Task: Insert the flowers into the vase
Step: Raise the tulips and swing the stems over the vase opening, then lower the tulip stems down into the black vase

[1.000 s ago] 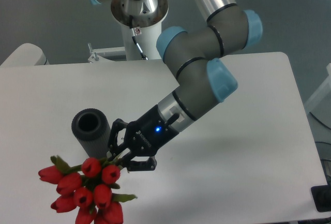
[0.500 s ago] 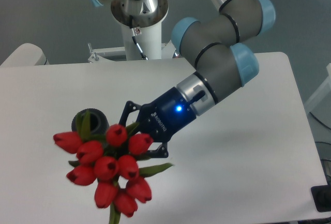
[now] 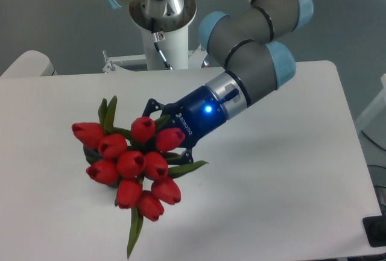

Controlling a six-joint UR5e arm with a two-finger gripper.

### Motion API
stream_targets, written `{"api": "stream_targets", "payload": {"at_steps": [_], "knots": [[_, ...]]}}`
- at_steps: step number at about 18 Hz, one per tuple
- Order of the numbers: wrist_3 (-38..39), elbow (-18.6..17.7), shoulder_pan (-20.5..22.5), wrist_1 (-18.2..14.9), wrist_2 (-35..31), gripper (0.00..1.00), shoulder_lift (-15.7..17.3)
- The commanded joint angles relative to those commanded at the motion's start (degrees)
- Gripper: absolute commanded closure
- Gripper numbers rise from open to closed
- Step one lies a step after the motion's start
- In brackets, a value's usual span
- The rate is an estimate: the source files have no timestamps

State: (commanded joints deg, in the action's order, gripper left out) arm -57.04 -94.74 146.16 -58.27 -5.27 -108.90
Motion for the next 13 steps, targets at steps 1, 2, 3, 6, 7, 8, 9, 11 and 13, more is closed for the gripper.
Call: {"api": "stream_targets", "payload": {"at_steps": [1, 2, 3, 6, 7, 8, 9, 11, 13], "knots": [[-0.44, -0.7, 0.0, 0.09, 0.09, 0.98, 0.44], [-0.79, -1.15, 0.0, 0.09, 0.09, 0.97, 0.79], [-0.97, -1.58, 0.0, 0.18, 0.09, 0.97, 1.14], [-2.28, -3.52, 0.09, 0.18, 0.09, 0.97, 2.37], [-3.33, -4.22, 0.0, 0.18, 0.0, 0.97, 2.46], [-4.3, -5.01, 0.0, 0.18, 0.0, 0.96, 2.64], [-5.09, -5.89, -0.09, 0.18, 0.0, 0.96, 2.81], [-5.98, -7.47, -0.44, 0.18, 0.0, 0.96, 3.77], [-6.42, -8.7, -0.53, 0.18, 0.0, 0.96, 4.74]]}}
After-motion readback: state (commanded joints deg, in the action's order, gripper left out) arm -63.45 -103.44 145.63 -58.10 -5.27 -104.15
